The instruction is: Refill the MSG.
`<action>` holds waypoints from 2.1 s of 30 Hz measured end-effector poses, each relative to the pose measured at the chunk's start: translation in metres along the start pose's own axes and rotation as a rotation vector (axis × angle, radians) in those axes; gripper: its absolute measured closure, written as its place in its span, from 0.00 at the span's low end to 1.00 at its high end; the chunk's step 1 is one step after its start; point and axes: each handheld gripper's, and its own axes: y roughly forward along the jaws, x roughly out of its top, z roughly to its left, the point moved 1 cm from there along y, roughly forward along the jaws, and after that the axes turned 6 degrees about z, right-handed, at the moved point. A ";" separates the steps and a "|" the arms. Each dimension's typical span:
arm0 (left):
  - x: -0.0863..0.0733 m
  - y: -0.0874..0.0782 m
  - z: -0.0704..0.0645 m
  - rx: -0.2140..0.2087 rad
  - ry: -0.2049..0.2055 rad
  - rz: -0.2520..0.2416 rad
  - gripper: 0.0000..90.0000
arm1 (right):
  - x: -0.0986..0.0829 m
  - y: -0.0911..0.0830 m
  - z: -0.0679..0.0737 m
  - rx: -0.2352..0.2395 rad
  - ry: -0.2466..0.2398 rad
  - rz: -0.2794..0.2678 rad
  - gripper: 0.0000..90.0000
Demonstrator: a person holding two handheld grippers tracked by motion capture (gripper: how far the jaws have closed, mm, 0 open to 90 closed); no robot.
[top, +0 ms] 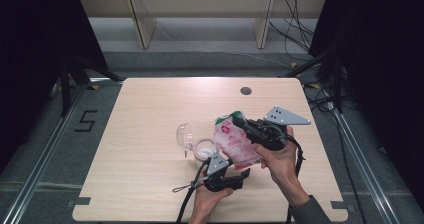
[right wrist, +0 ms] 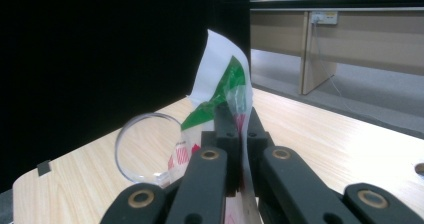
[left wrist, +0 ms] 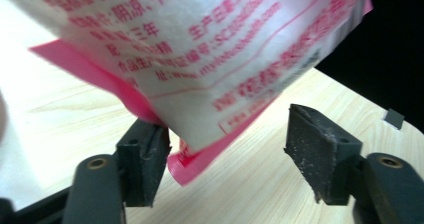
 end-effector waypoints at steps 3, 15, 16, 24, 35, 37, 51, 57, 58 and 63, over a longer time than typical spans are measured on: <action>-0.002 -0.003 0.001 -0.009 0.008 0.025 0.33 | -0.004 -0.001 -0.005 -0.009 0.007 -0.007 1.00; -0.003 -0.018 -0.007 -0.063 0.061 0.060 0.31 | -0.035 -0.019 -0.023 -0.038 0.062 -0.022 1.00; -0.002 -0.020 -0.008 -0.060 0.069 0.059 0.31 | -0.038 -0.023 -0.024 -0.031 0.070 -0.024 1.00; -0.002 -0.027 -0.009 -0.067 0.080 0.048 0.31 | -0.046 -0.036 -0.029 -0.037 0.125 -0.030 1.00; -0.001 -0.038 -0.009 -0.066 0.114 0.041 0.31 | -0.057 -0.047 -0.041 -0.053 0.136 -0.052 1.00; -0.002 -0.042 -0.009 -0.059 0.132 0.050 0.31 | -0.059 -0.050 -0.043 -0.077 0.127 -0.034 1.00; -0.004 -0.057 -0.002 -0.058 0.143 0.043 0.30 | -0.080 -0.062 -0.068 -0.167 0.180 -0.008 1.00; -0.005 -0.066 0.004 -0.039 0.144 0.037 0.28 | -0.088 -0.066 -0.075 -0.207 0.190 0.005 1.00; -0.005 -0.069 0.005 -0.025 0.153 0.043 0.28 | -0.089 -0.067 -0.076 -0.208 0.202 0.011 1.00; -0.005 -0.072 0.007 -0.025 0.151 0.031 0.27 | -0.096 -0.067 -0.081 -0.226 0.215 0.023 1.00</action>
